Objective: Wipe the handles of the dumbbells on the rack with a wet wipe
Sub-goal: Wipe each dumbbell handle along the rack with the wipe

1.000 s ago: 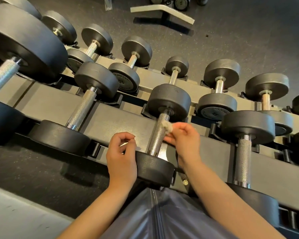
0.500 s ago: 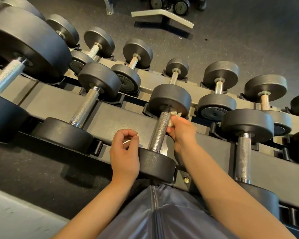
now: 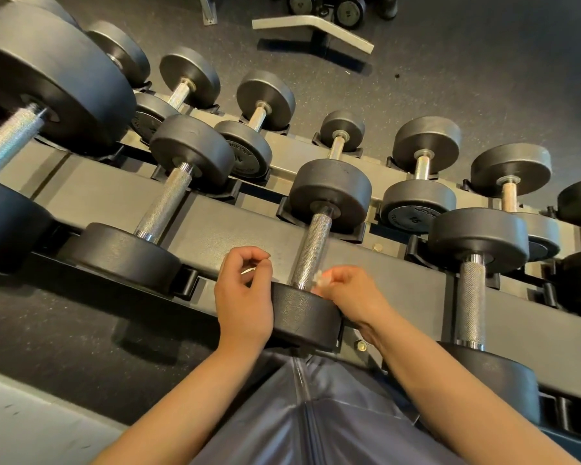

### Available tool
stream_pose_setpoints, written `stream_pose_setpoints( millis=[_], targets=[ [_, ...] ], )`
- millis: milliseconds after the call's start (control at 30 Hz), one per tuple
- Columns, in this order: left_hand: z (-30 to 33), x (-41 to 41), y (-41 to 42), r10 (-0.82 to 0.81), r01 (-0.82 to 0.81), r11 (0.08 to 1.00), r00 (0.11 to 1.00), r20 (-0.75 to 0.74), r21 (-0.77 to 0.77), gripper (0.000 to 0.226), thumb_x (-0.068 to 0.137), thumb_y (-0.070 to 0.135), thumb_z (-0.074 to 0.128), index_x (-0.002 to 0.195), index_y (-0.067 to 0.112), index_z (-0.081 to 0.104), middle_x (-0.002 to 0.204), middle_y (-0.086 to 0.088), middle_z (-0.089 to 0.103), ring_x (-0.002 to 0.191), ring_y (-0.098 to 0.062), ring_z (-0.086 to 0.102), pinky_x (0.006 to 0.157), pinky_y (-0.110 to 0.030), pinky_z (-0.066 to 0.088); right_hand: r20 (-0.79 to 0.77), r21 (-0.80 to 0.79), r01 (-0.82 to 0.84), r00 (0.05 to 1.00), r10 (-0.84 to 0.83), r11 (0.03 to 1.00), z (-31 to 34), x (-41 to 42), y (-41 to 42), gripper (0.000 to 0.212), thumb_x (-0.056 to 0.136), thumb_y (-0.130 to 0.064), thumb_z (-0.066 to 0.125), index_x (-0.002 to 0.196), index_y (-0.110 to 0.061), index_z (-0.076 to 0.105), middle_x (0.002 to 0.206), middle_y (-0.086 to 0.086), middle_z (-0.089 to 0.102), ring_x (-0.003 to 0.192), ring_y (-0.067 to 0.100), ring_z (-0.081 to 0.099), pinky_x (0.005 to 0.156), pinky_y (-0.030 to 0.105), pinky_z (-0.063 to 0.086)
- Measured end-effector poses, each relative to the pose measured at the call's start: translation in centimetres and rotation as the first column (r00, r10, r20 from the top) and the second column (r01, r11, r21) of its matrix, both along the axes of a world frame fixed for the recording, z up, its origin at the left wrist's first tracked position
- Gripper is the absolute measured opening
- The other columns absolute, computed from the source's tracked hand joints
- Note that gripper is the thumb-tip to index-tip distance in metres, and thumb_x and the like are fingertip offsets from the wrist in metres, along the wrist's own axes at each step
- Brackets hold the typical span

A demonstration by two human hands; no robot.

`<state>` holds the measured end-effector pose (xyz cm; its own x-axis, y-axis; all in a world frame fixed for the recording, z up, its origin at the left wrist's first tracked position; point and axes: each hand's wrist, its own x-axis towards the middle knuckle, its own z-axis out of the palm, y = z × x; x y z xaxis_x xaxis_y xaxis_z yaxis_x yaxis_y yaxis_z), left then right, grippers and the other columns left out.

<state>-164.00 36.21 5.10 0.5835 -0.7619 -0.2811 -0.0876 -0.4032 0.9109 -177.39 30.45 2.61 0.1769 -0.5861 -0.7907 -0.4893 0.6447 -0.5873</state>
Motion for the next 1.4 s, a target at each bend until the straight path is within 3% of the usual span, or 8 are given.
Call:
stream_pose_setpoints(
  millis=[167,267,367,667,800,1033,1200,1400],
  targets=[
    [0.2,-0.1,0.0,0.009,-0.009,1.000,0.999,-0.041,0.002,0.020,0.091,-0.001,0.055,0.088,0.019,0.057,0.086,0.003,0.058,0.071,0.007,0.055,0.067,-0.009,0.044,-0.182,-0.390,-0.359,0.933,0.312,0.848,2.3,-1.3,-1.5,0.014,0.092,-0.013,0.058,0.085,-0.021,0.066,0.084,-0.005,0.065,0.075,0.007,0.058,0.069,0.019,0.047],
    [0.2,-0.1,-0.1,0.040,-0.040,0.999,0.998,-0.049,-0.005,0.019,0.093,0.002,0.054,0.089,0.020,0.057,0.085,0.004,0.058,0.070,0.008,0.055,0.066,-0.008,0.044,-0.443,-0.785,-0.492,0.871,0.213,0.378,2.7,0.2,-4.8,0.017,0.084,-0.005,0.061,0.097,-0.012,0.069,0.093,0.001,0.065,0.073,0.009,0.057,0.061,0.014,0.042],
    [0.2,-0.2,0.0,0.051,-0.051,0.999,0.997,-0.055,-0.006,0.018,0.093,0.003,0.054,0.090,0.020,0.056,0.087,0.004,0.058,0.071,0.008,0.054,0.068,-0.007,0.043,-0.775,-0.524,-0.851,0.491,0.398,0.031,0.7,2.2,-7.6,0.020,0.080,-0.014,0.068,0.099,-0.014,0.066,0.102,0.003,0.062,0.072,0.021,0.063,0.050,0.025,0.042],
    [-0.7,-0.2,0.2,0.119,-0.120,0.993,0.992,-0.051,-0.007,0.020,0.093,0.008,0.055,0.089,0.028,0.057,0.091,0.007,0.059,0.087,-0.009,0.058,0.084,-0.022,0.046,-0.724,-0.317,-0.948,0.252,0.643,0.015,1.9,4.9,-8.7,0.019,0.089,-0.016,0.058,0.106,-0.013,0.066,0.101,0.005,0.065,0.091,0.022,0.062,0.078,0.031,0.052],
    [-0.6,-0.2,0.2,0.150,-0.151,0.988,0.988,-0.027,-0.045,0.021,0.093,0.004,0.054,0.090,0.025,0.056,0.091,0.007,0.059,0.085,0.001,0.056,0.078,-0.009,0.042,-0.604,-0.349,-0.934,0.163,0.780,-0.075,2.7,4.8,-6.5,0.019,0.088,-0.013,0.057,0.105,-0.013,0.066,0.104,0.005,0.065,0.096,0.021,0.062,0.084,0.034,0.051],
    [-0.9,0.0,0.3,0.135,-0.135,0.989,0.991,-0.007,-0.060,0.021,0.093,0.006,0.054,0.091,0.027,0.056,0.091,0.008,0.058,0.086,-0.004,0.056,0.077,-0.013,0.044,-0.268,-0.407,-0.901,0.276,0.923,0.151,4.0,4.0,-6.2,0.014,0.091,-0.016,0.058,0.094,-0.011,0.071,0.090,0.003,0.069,0.082,0.014,0.061,0.080,0.030,0.049],
    [-0.5,-0.2,0.6,0.025,-0.022,0.999,0.995,0.092,-0.026,0.022,0.091,0.013,0.059,0.091,0.033,0.053,0.097,0.012,0.054,0.093,-0.001,0.055,0.080,-0.011,0.044,-0.317,-0.398,-0.904,0.295,0.901,0.156,4.1,4.6,-7.3,0.013,0.092,-0.023,0.060,0.094,-0.016,0.070,0.088,-0.003,0.068,0.079,0.011,0.060,0.078,0.032,0.051],
    [1.7,5.8,3.0,0.012,0.125,0.964,0.862,0.507,-0.235,0.010,0.089,0.022,0.055,0.091,0.016,0.063,0.093,0.016,0.053,0.091,0.004,0.054,0.080,-0.007,0.041,0.194,-0.452,-0.311,0.881,0.432,0.836,5.2,11.1,-8.7,0.012,0.091,-0.019,0.061,0.085,-0.015,0.071,0.076,0.001,0.067,0.058,0.006,0.059,0.057,0.019,0.048]
  ],
)
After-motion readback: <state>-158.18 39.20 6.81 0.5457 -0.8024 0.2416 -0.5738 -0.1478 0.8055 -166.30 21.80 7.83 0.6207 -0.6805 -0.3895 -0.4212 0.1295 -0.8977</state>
